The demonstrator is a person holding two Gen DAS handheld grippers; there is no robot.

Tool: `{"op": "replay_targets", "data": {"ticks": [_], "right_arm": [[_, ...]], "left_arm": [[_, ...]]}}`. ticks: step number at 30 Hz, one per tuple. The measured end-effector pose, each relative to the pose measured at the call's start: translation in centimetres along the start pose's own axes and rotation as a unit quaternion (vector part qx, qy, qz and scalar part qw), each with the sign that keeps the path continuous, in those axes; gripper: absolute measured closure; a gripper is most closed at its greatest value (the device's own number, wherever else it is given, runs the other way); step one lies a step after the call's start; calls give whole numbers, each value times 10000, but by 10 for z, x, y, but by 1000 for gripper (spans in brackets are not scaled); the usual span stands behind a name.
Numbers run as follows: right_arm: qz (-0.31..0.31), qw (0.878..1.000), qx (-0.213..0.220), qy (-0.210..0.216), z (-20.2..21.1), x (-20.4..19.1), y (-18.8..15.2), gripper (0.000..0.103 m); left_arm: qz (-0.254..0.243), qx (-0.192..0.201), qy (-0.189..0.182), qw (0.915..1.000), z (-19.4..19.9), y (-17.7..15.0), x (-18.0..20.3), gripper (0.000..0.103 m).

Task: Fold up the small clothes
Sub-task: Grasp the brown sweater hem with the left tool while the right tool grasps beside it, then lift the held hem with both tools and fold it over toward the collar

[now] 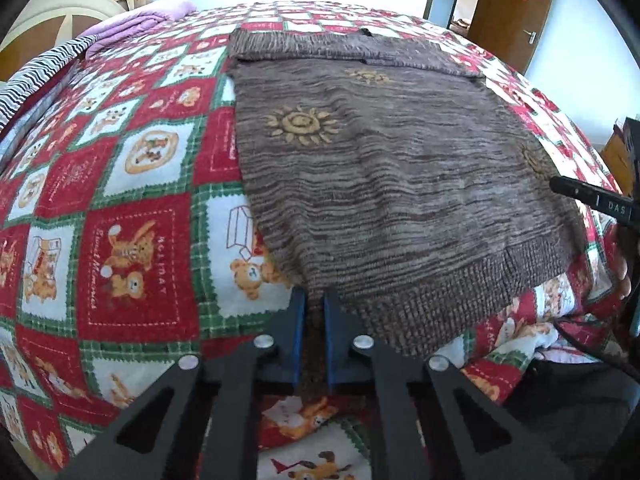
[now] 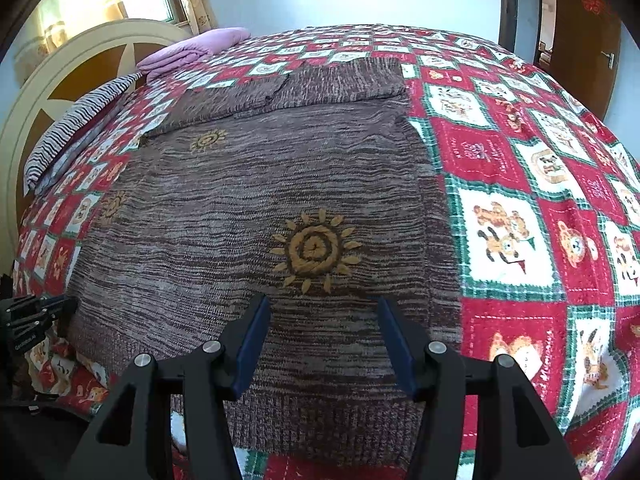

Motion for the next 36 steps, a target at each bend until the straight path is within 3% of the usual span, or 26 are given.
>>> {"op": "replay_targets", "data": {"ticks": [7,12,20,23,24,27,30,36], "right_arm": [[-425,9987,-171,-215,25,35,-20,46],[-542,9975,-356,-290,33,50,-47,46],[-659,9966,-499,-5,24,46,-61,47],[-697,9963,-510,-38,22,50,-63,59],[-677,9963,-529,-21,23,50,-64,72],[-745,9954,-564,205,26,48,-65,96],[-690,9960,-440,349,34,42,-62,96],[-786,9933,448,724,78,40,-31,97]], "left_arm": [[58,286,-107,9995,17,12,-5,94],[14,106,-112,9999,2,4,-4,94],[98,71,-87,9999,0,2,-6,94],[128,69,-80,9999,-1,2,-9,94],[146,69,-86,9998,-1,2,-9,94],[212,73,-145,9996,1,3,-12,95],[252,146,-178,9994,7,6,-14,95],[353,467,-280,9979,26,23,-21,95]]}}
Point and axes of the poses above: each gripper's, at about its wrist camera, not at the fingertips, and z roughly against the way its jaws point, x to its right, y to its top, the point moved 10 cm from there along -z, roughly the way its jaws point, and after that the axes turned 4 degrees about -z, right-handed, at the moved point
